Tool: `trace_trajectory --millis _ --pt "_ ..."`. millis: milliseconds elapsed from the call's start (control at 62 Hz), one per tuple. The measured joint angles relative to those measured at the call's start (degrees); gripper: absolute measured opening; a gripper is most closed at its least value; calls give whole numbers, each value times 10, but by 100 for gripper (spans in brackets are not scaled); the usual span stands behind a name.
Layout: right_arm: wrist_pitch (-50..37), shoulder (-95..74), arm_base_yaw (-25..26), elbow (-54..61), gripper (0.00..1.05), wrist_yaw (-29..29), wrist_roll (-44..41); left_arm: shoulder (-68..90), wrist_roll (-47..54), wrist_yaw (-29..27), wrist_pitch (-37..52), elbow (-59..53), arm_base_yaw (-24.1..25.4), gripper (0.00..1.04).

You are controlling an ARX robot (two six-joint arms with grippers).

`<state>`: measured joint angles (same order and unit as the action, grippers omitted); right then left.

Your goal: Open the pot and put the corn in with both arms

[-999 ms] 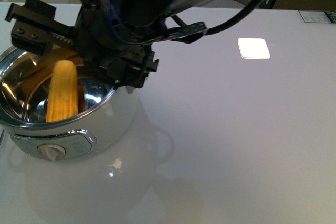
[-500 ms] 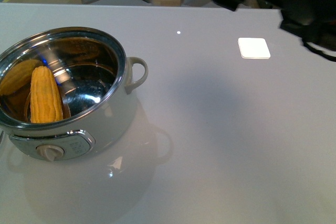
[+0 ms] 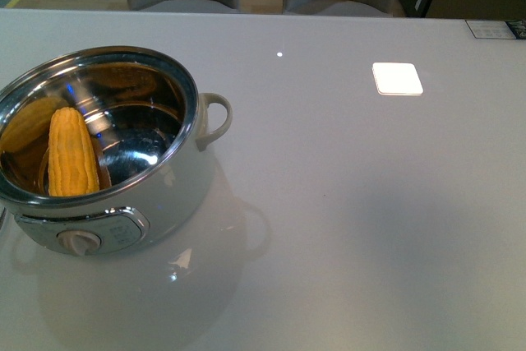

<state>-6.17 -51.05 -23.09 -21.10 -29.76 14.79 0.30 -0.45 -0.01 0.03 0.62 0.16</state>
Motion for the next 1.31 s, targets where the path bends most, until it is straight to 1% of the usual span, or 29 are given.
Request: trace_trajectory --millis 193,258,290,306,322,355,371,403,435,483,516,532,612,693,741,774,790,822,870,951,1048,1305 --pt "56 88 9 14 96 -24 19 0 0 0 0 0 0 98" --pt "56 109 11 22 96 -23 18 0 0 0 0 0 0 98" --pt "8 121 22 40 91 12 -2 0 0 0 0 0 0 98" --pt "-33 128 31 56 88 43 -18 0 0 0 0 0 0 98" --pt "-53 132 35 64 86 57 -27 0 0 0 0 0 0 98" --pt "-121 147 49 95 79 101 -61 0 0 0 0 0 0 98" --pt "-147 154 57 107 76 118 -76 0 0 0 0 0 0 98" --pt "-171 164 67 120 70 136 -90 0 0 0 0 0 0 98" --pt "-179 177 79 129 64 151 -108 0 0 0 0 0 0 98" --pt "-176 202 101 143 50 174 -126 0 0 0 0 0 0 98" --pt "-170 214 111 149 42 183 -131 0 0 0 0 0 0 98" --pt "-169 216 113 151 41 185 -132 0 0 0 0 0 0 98" --pt "-149 249 140 167 18 210 -138 0 0 0 0 0 0 98" --pt "-136 272 155 174 2 225 -142 0 0 0 0 0 0 98" --pt "-129 284 164 177 2 236 -145 0 0 0 0 0 0 98" --pt "-122 292 181 180 2 266 -145 0 0 0 0 0 0 98" --pt "-116 300 199 182 2 285 -145 0 0 0 0 0 0 98" --pt "-111 308 216 184 2 291 -145 0 0 0 0 0 0 98" --pt "-104 318 226 188 2 292 -145 0 0 0 0 0 0 98" --pt "-93 332 228 191 2 296 -145 0 0 0 0 0 0 98" --pt "-100 348 229 199 2 297 -145 0 0 0 0 0 0 98" --pt "-55 395 229 199 2 296 -145 0 0 0 0 0 0 98"
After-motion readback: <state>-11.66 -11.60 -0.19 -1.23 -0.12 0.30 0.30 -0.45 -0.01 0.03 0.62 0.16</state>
